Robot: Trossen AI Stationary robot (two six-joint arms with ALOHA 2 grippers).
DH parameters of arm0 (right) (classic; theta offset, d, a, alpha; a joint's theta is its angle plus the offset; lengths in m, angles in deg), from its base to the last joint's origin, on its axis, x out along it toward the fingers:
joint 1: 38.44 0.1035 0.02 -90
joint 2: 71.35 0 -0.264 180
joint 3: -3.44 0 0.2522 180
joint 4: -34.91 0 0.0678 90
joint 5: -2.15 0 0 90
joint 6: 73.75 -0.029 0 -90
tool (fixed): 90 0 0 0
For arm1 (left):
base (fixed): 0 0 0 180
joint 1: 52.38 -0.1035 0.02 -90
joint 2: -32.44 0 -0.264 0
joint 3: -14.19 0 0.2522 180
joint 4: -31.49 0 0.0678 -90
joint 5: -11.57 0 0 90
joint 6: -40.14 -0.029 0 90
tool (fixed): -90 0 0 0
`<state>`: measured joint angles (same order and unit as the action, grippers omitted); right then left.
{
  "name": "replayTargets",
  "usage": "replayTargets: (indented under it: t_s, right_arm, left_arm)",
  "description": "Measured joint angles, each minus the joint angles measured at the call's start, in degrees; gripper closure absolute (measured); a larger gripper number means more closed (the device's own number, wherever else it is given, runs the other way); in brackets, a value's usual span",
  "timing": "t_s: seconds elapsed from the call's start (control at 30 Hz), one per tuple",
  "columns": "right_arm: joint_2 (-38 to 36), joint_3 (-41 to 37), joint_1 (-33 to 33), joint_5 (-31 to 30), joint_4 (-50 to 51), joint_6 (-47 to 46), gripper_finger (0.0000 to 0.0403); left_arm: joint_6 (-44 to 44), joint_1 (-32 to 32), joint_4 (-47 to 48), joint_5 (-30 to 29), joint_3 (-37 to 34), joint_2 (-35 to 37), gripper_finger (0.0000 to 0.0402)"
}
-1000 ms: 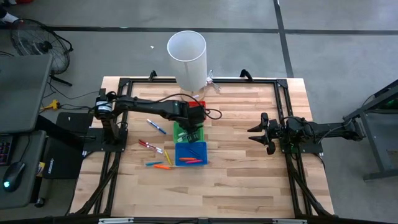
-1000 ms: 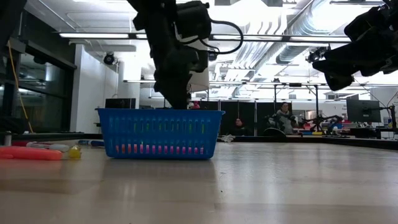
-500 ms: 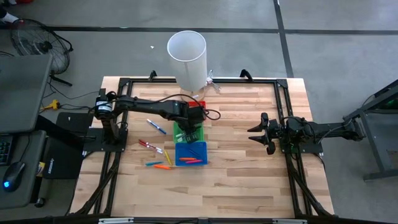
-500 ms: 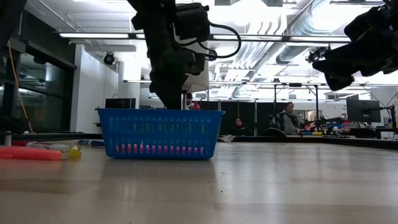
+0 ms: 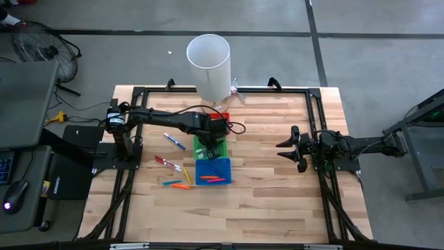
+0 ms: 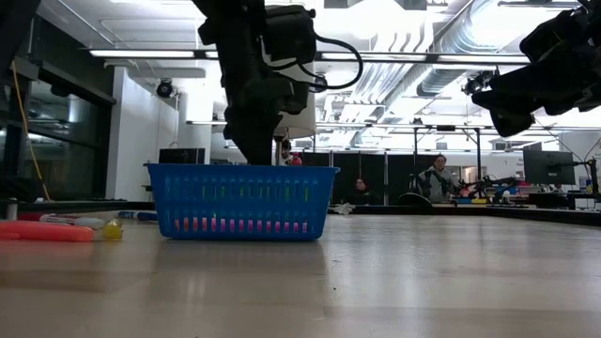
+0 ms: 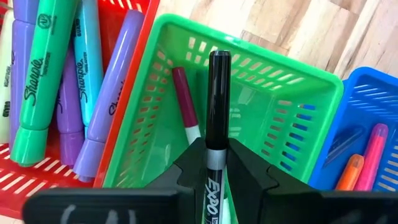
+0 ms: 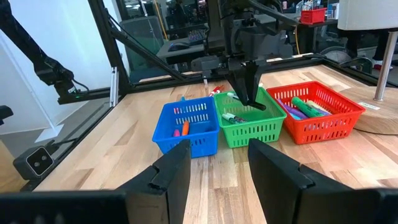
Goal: Pick & Place Markers
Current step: Put the white and black marker pen into the green bin, then put the white and blue marker pen into the green bin
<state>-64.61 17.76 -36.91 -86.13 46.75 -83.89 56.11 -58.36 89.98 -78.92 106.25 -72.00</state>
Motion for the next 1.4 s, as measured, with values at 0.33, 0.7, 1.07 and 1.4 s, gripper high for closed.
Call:
replayTargets:
  t_s: [0.33, 0.7, 1.07, 1.4]
  right_arm:
    - [0.0, 0.0, 0.0, 0.0, 0.0, 0.0, 0.0253]
    - [0.0, 0.0, 0.0, 0.0, 0.0, 0.0, 0.0253]
    - [0.0, 0.0, 0.0, 0.0, 0.0, 0.0, 0.0253]
    - [0.0, 0.0, 0.0, 0.0, 0.0, 0.1, 0.0253]
  left_arm:
    - [0.0, 0.0, 0.0, -0.1, 0.0, 0.0, 0.0336]
    - [-1.2, 0.0, 0.0, 0.0, 0.0, 0.0, 0.0303]
    - [-2.8, 0.0, 3.4, -0.3, 0.7, 4.1, 0.0302]
    - [-2.8, 0.0, 11.1, -0.5, 0.8, 8.2, 0.0302]
